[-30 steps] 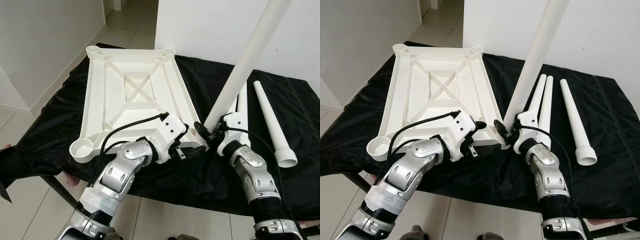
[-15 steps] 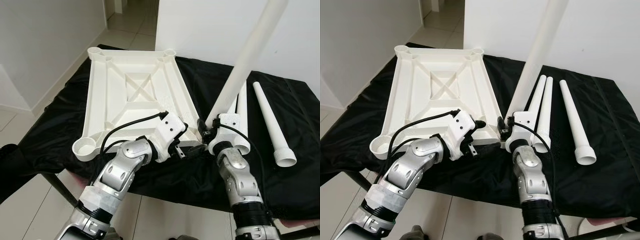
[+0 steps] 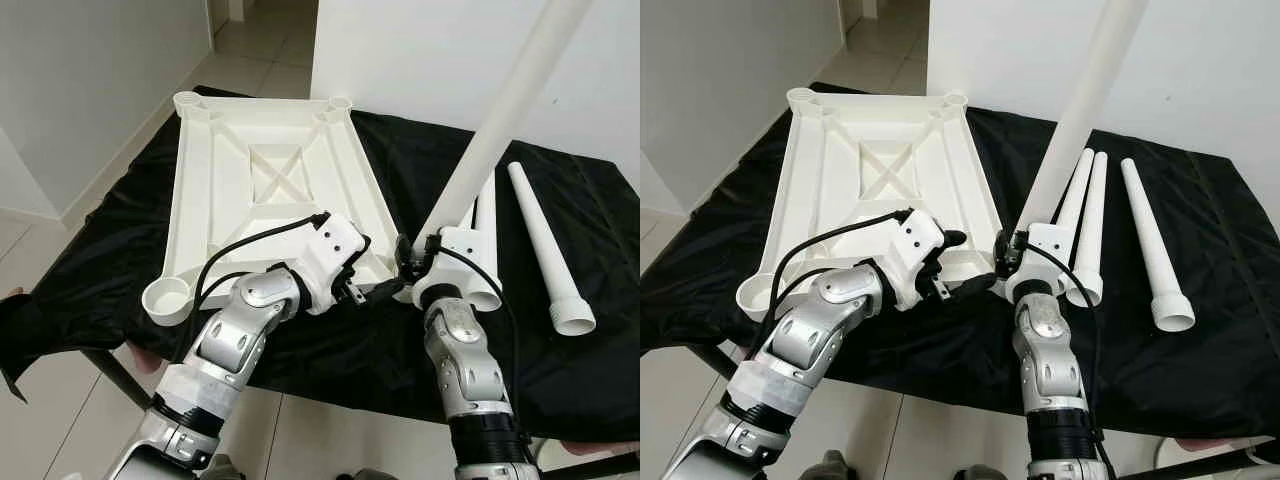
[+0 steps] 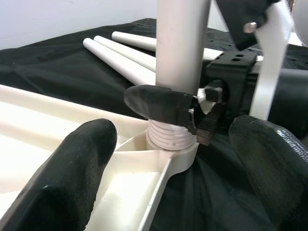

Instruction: Building children table

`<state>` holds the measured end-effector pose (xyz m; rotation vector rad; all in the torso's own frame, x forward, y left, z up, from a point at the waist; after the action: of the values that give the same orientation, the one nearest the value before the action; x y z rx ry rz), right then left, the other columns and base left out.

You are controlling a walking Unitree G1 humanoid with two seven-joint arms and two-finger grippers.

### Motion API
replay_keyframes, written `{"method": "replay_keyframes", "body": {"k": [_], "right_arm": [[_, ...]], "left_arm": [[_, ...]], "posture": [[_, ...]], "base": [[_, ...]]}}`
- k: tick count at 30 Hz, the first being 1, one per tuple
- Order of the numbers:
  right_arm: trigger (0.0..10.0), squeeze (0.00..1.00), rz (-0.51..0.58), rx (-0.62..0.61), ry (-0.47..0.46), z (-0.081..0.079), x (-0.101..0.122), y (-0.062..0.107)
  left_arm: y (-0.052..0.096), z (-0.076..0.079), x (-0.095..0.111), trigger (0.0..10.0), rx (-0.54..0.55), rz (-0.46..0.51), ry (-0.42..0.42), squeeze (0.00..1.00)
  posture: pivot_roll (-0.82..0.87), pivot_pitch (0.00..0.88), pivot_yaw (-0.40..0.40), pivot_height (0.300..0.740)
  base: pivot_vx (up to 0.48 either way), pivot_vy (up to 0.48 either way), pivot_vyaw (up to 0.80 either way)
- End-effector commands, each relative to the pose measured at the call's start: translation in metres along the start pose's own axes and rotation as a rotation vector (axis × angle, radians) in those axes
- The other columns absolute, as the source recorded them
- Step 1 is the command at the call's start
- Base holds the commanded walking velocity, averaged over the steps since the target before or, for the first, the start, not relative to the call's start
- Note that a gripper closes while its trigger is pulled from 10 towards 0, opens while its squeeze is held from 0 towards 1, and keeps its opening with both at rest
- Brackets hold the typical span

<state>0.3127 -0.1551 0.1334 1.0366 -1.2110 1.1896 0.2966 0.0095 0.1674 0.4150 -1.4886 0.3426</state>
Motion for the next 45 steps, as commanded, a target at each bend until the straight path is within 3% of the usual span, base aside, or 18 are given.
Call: {"method": "replay_keyframes", "body": {"k": [1,2,13,15,16,18,19,30,31,32,33,37,45], "right_arm": [[10.0,0.95,0.009,-0.024,0.010,0.006,0.000,0.003],[10.0,0.00,0.014,-0.022,-0.001,0.005,0.000,0.006],[10.0,0.00,0.062,0.018,-0.014,0.000,-0.002,0.037],[7.0,0.00,0.041,0.029,0.003,0.000,-0.007,0.047],[4.5,0.00,0.031,0.026,0.007,0.001,-0.010,0.050],[4.5,0.00,0.023,0.021,0.008,0.002,-0.012,0.052],[0.0,0.00,0.017,0.026,0.013,0.001,-0.014,0.055],[0.0,0.00,-0.013,0.122,0.038,-0.004,-0.024,0.068],[5.5,0.00,-0.005,0.134,0.045,-0.006,-0.023,0.068],[5.5,0.00,-0.005,0.134,0.045,-0.006,-0.023,0.068],[10.0,0.00,0.003,0.166,0.040,-0.010,-0.021,0.068],[10.0,0.00,0.050,0.255,0.017,-0.023,-0.012,0.064],[10.0,0.00,0.072,0.326,0.015,-0.030,-0.006,0.057]], "left_arm": [[0.000,-0.003,0.000,10.0,0.021,0.001,0.000,0.00],[0.000,-0.003,0.000,10.0,0.021,0.002,0.001,0.00],[0.003,-0.012,0.004,10.0,0.057,0.021,0.010,0.00],[0.004,-0.014,0.005,10.0,0.064,0.025,0.013,0.00],[0.004,-0.015,0.005,10.0,0.066,0.026,0.013,0.00],[0.004,-0.015,0.005,10.0,0.066,0.026,0.013,0.00],[0.005,-0.016,0.005,10.0,0.067,0.026,0.011,0.00],[0.007,-0.023,0.011,10.0,0.087,0.045,0.020,0.00],[0.007,-0.024,0.012,10.0,0.088,0.046,0.020,0.00],[0.007,-0.024,0.012,10.0,0.088,0.046,0.020,0.00],[0.007,-0.024,0.012,10.0,0.091,0.047,0.020,0.00],[0.009,-0.028,0.013,10.0,0.109,0.051,0.016,0.00],[0.010,-0.034,0.014,10.0,0.135,0.050,0.010,0.00]], "posture": [[0.07,0.000,-0.070,0.740],[0.07,0.000,-0.070,0.740],[0.07,0.000,-0.073,0.740],[0.07,0.000,-0.073,0.740],[0.07,0.000,-0.071,0.740],[0.07,0.000,-0.071,0.740],[0.07,0.000,-0.070,0.740],[0.07,0.000,-0.063,0.740],[0.07,0.000,-0.063,0.740],[0.07,0.000,-0.063,0.740],[0.07,0.000,-0.061,0.740],[0.07,0.000,-0.060,0.740],[0.08,0.000,-0.060,0.740]], "base": [[0.000,0.000,0.00],[0.000,0.000,0.00],[0.000,0.000,0.00],[0.000,0.000,0.00],[0.000,0.000,0.00],[0.000,0.000,0.00],[0.000,0.000,0.00],[0.000,0.000,0.00],[0.000,0.000,0.00],[0.000,0.000,0.00],[0.000,0.000,0.00],[0.000,0.000,0.00],[0.000,0.000,0.00]]}}
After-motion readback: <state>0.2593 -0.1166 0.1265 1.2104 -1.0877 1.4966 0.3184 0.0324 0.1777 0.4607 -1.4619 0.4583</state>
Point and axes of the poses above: a point about 5 cm out from each wrist's last joint towards the gripper, its own y axis pointing back from the gripper into the wrist, its own x axis along the axis of the wrist's last joint, z = x × y, the point moved 2 cm from there along -y, pointing out of the wrist towards the gripper, and after that the axes turned 10 degrees about y, right-handed, at the moved point
